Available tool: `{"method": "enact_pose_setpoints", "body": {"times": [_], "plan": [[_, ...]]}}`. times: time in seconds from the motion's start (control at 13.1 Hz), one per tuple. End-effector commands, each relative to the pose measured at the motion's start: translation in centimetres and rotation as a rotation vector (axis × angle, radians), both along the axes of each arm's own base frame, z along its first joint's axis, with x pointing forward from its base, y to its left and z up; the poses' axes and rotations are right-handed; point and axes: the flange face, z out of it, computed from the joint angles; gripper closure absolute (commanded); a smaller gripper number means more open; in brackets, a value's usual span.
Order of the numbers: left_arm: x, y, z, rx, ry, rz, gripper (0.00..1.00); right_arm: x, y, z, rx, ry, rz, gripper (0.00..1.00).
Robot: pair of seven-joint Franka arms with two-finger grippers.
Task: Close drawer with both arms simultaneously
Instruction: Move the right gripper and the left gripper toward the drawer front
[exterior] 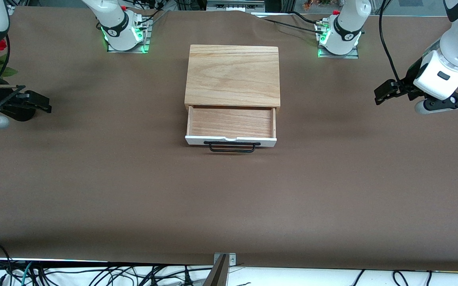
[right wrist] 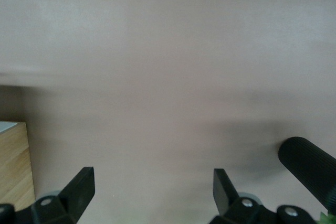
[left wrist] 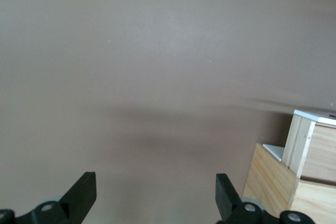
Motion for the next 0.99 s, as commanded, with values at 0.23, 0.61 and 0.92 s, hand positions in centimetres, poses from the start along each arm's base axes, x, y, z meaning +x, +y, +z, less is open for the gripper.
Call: {"method": "enact_pose_setpoints", "body": {"times": [0.23, 0.61, 0.92], "plan": [[0.1, -1.2, 0.7, -0.038, -0.032, -0.063, 0.0, 2.9, 6.3, -5.7, 0.133, 0.043, 0.058, 0.0], [2.1, -3.2, -4.1, -0.253, 0.055, -0.182, 0.0, 5.6, 14.9, -12.9, 0.216, 0.012, 0.127, 0.0], [4.4, -4.7, -8.8, -0.339, 0.037, -0.168, 0.0, 6.5, 22.2, -17.6, 0.269, -0.069, 0.186, 0.0]]}}
